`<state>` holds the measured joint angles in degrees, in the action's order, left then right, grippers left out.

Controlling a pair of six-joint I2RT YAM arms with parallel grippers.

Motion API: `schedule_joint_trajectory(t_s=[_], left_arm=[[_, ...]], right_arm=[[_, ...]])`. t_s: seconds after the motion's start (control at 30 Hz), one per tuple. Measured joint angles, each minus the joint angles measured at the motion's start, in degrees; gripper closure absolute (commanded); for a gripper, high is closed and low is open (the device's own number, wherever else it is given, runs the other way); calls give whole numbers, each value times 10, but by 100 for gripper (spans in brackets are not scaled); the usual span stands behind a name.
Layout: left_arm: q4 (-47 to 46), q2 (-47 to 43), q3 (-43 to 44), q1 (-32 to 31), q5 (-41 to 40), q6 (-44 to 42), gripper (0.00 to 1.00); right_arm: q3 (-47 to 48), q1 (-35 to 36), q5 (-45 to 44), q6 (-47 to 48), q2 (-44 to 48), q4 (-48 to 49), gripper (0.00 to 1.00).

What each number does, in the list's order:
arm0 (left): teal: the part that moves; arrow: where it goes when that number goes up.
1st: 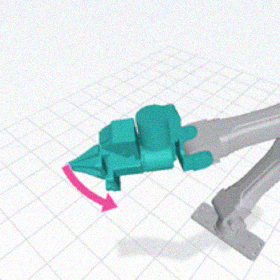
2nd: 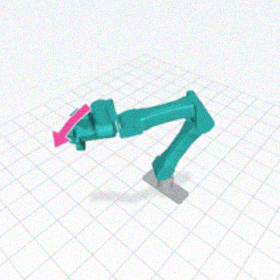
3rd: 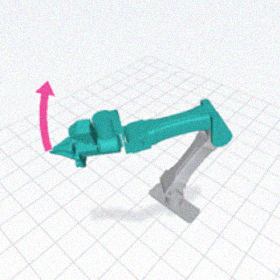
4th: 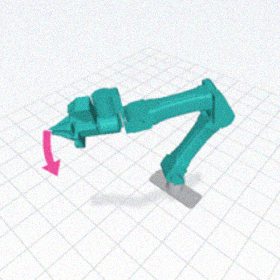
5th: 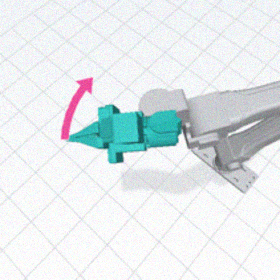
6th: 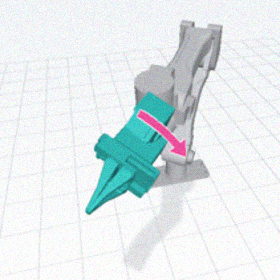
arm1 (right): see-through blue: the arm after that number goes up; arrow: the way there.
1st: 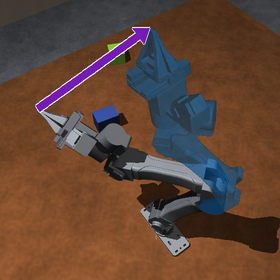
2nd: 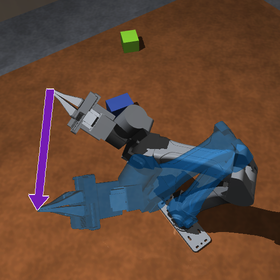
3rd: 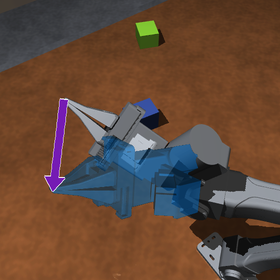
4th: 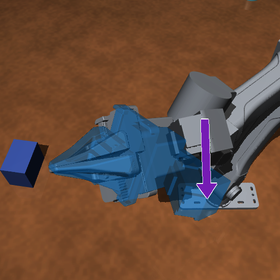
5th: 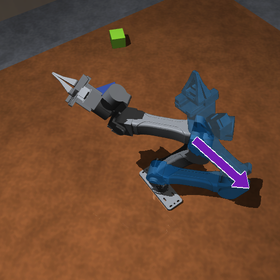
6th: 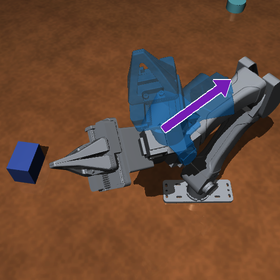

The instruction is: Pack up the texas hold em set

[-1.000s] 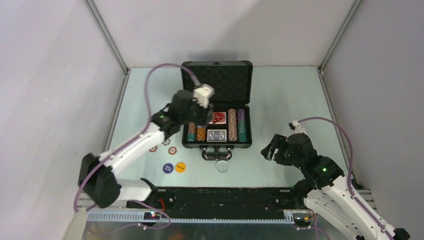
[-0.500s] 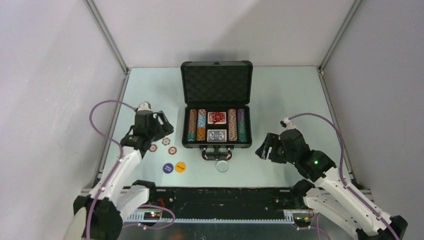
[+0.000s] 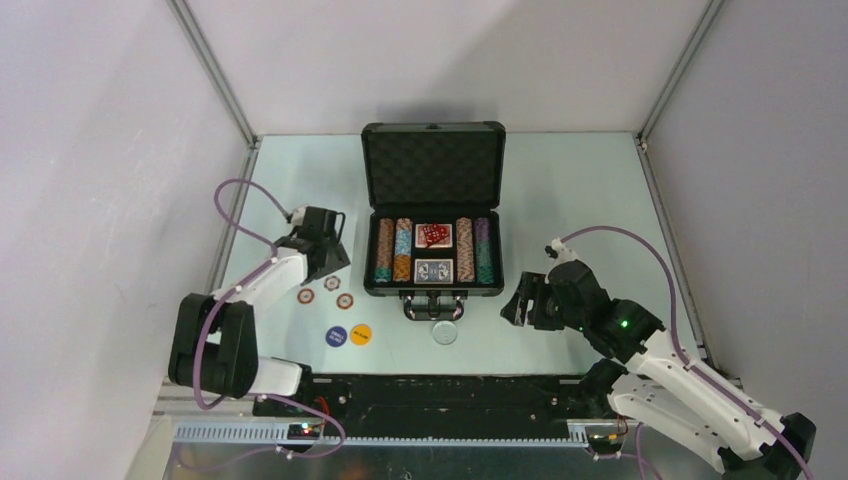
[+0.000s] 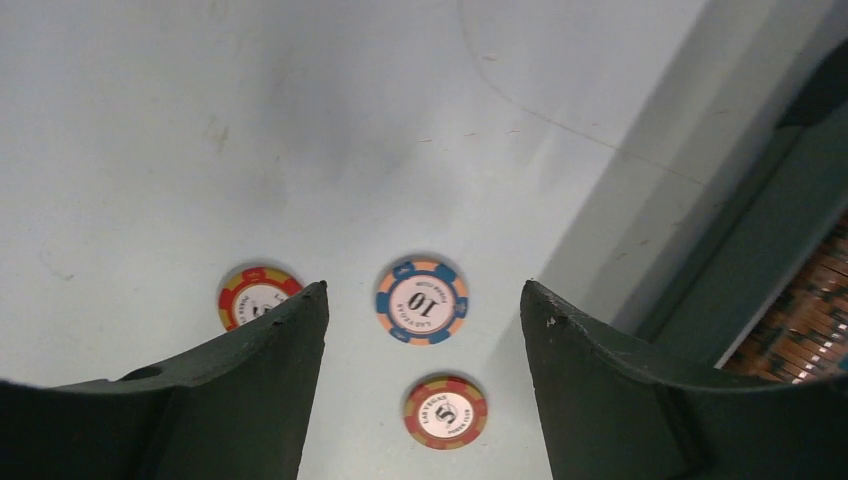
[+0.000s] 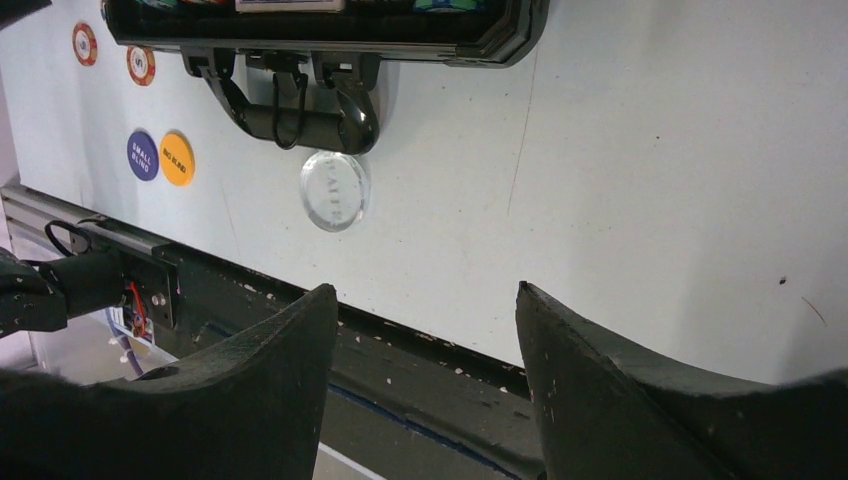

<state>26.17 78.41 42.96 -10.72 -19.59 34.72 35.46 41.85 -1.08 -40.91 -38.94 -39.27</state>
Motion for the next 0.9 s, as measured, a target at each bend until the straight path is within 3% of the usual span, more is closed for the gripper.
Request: schedule_joint_trajectory(t_s=[0.2, 0.63, 0.9], left_arm=[[-7, 25, 17, -20, -9, -1, 25], [-20, 65, 16, -20, 9, -2, 38], [-36, 63, -8, -20, 29, -2, 37]], right_arm=[[0, 1, -2, 0, -2, 0, 30], [0, 1, -2, 0, -6, 1, 30], [0, 3, -2, 0, -6, 1, 30]])
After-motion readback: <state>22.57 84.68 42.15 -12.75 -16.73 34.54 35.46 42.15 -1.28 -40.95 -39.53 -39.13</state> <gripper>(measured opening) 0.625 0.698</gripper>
